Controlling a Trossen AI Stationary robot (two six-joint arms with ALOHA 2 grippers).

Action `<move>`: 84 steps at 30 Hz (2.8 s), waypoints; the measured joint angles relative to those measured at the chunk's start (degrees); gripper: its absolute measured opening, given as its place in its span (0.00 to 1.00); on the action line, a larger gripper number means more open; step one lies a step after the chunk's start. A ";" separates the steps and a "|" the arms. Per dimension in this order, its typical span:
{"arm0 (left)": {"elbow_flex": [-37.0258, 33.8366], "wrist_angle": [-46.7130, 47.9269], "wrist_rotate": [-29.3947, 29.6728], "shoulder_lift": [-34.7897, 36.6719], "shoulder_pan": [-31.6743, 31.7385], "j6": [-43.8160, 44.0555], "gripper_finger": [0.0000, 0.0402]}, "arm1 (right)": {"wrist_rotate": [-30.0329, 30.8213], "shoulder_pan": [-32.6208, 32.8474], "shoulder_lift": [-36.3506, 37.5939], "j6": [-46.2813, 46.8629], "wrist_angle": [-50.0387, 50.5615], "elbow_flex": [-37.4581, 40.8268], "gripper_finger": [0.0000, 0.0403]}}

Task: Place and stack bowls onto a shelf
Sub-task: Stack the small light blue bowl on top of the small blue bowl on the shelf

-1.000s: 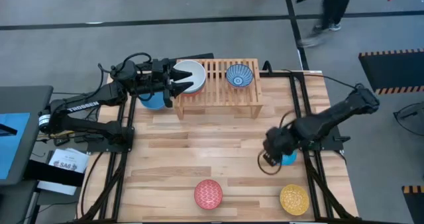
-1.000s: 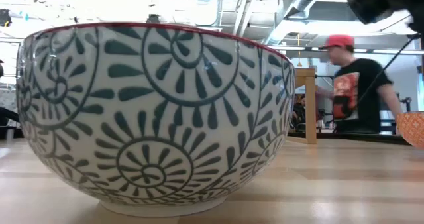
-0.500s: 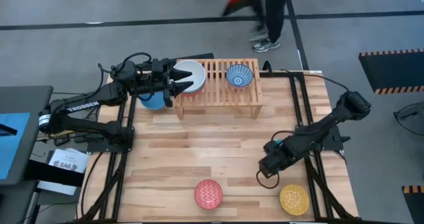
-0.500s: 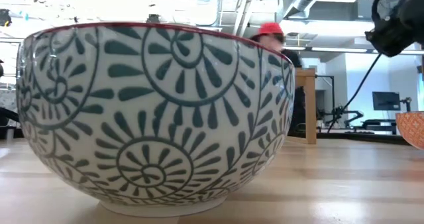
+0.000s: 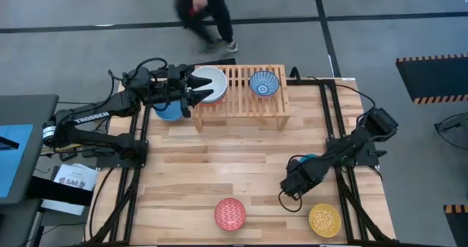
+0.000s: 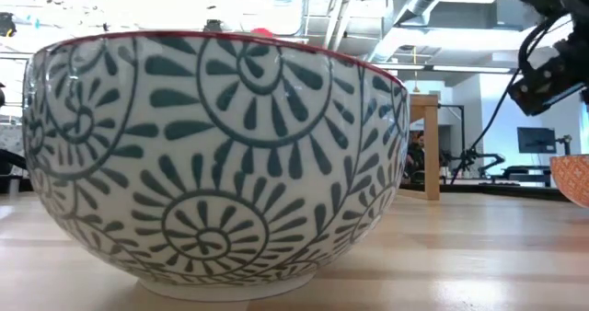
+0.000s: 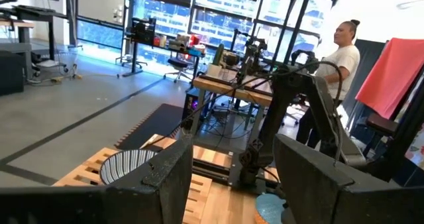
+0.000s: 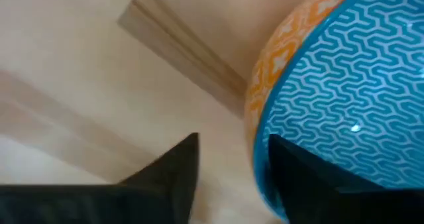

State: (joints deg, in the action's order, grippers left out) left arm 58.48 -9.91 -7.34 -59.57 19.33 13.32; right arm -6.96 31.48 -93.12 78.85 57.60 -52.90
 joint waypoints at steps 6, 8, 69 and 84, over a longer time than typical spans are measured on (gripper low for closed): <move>0.00 0.07 0.68 0.00 0.00 0.00 0.48 | 0.38 -0.01 -0.87 -3.89 1.04 -0.23 0.10; 0.00 0.07 0.70 0.00 0.00 -0.11 0.48 | -0.14 0.00 0.12 -6.03 1.86 -0.65 0.09; 0.02 -7.67 -1.17 0.00 -0.02 7.50 0.48 | 32.94 -45.37 -10.97 -109.94 29.17 -62.39 0.09; 0.02 -7.61 -1.00 0.00 -0.02 7.50 0.48 | 28.30 -48.75 -16.03 -110.50 28.80 -62.36 0.09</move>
State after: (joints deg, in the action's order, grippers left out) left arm 58.50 -17.52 -8.34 -59.57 19.31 20.82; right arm 21.34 -17.26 -109.15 -31.65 86.40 -115.26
